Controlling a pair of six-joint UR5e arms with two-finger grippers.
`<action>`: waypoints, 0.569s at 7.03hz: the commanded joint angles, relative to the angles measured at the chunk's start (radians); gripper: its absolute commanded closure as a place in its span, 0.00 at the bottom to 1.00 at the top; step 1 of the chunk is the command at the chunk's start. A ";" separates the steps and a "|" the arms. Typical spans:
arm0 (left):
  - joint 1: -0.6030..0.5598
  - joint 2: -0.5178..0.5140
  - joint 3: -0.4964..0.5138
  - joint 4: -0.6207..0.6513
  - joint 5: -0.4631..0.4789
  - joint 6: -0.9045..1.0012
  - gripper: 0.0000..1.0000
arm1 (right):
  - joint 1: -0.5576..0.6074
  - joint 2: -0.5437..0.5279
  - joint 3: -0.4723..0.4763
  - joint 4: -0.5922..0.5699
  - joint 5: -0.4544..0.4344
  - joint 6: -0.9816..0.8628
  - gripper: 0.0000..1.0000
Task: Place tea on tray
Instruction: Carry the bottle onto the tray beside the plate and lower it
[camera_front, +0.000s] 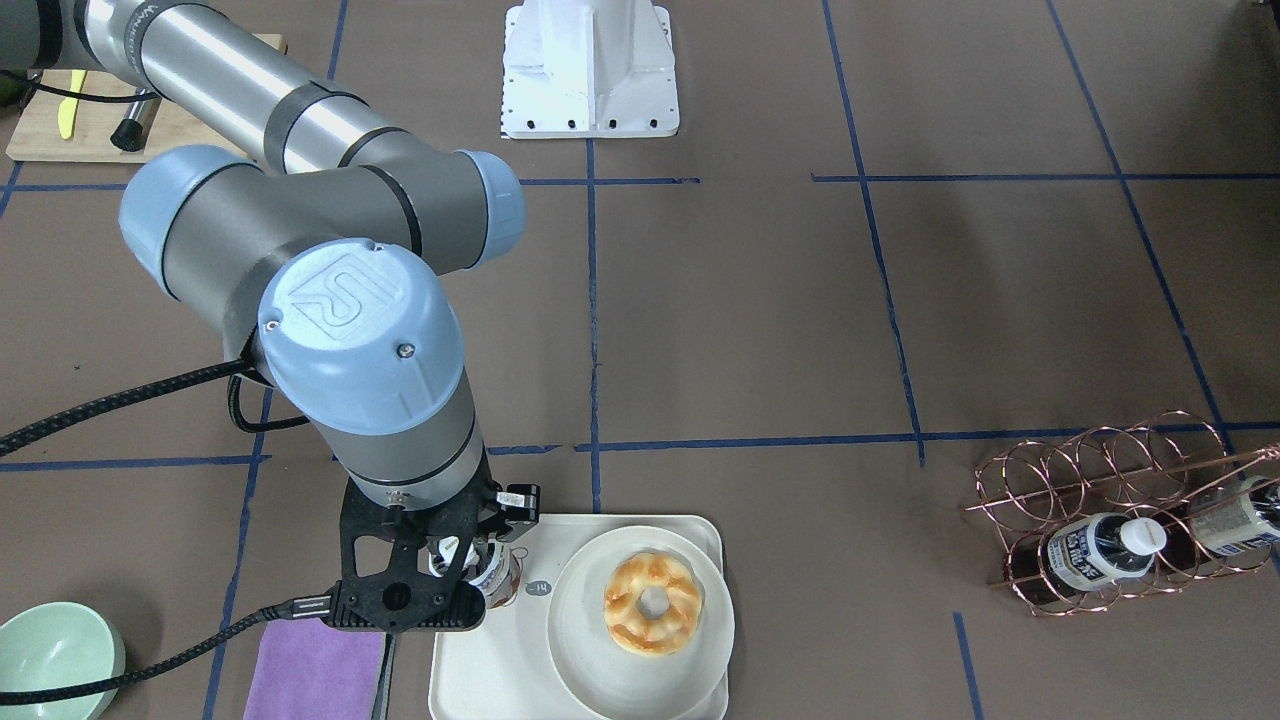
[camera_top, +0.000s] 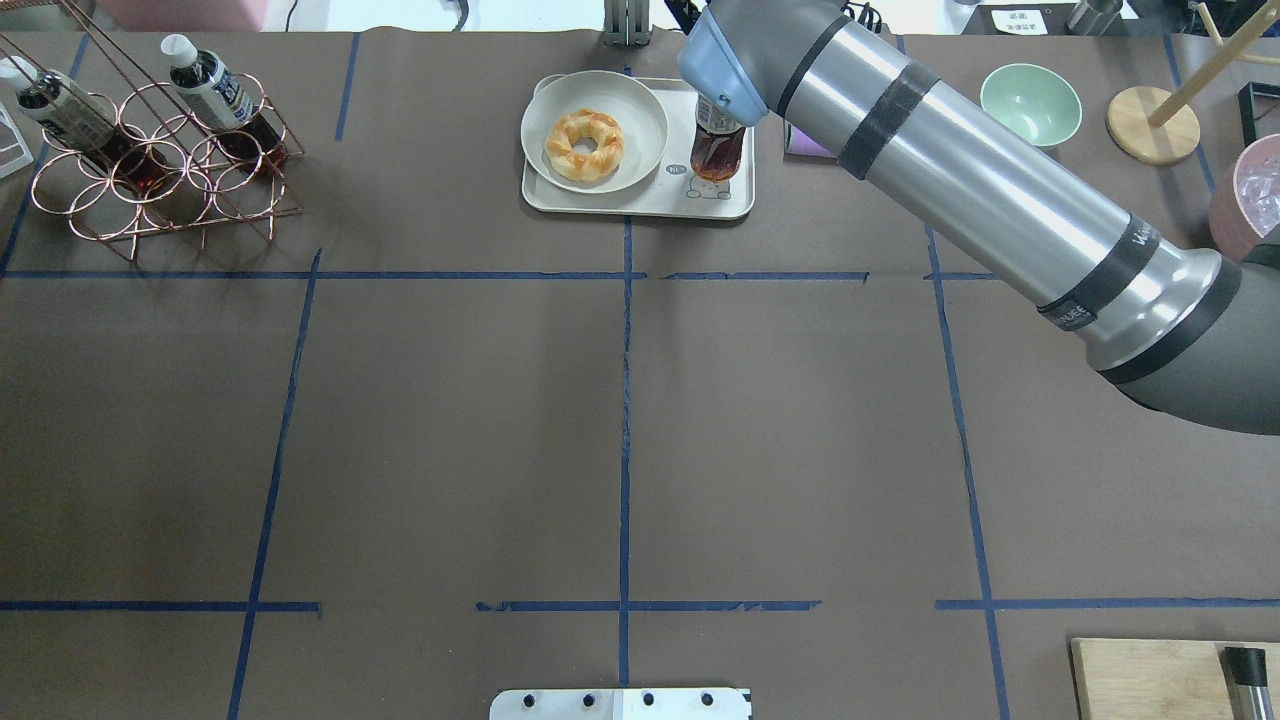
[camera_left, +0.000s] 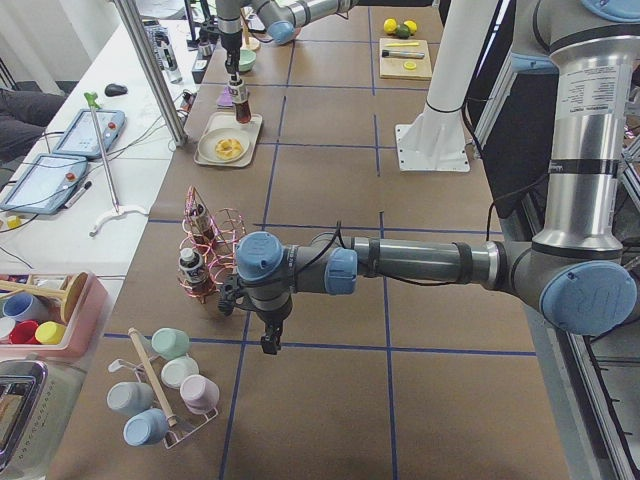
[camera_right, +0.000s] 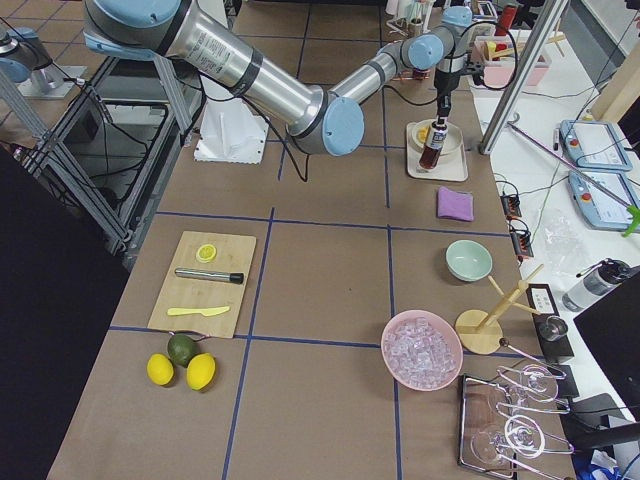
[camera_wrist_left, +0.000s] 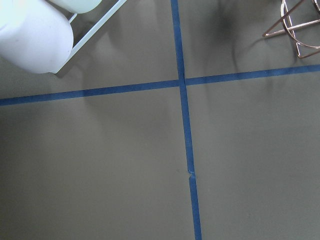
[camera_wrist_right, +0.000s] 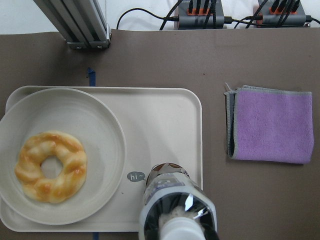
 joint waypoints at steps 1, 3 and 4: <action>-0.001 0.000 0.003 0.000 0.000 0.000 0.00 | -0.007 -0.001 -0.007 0.003 0.000 0.004 0.97; -0.001 0.000 0.001 0.000 0.000 0.000 0.00 | -0.017 -0.005 -0.007 0.022 0.000 0.007 0.74; -0.001 0.000 0.001 0.000 0.000 0.000 0.00 | -0.021 -0.005 -0.007 0.022 0.000 0.007 0.52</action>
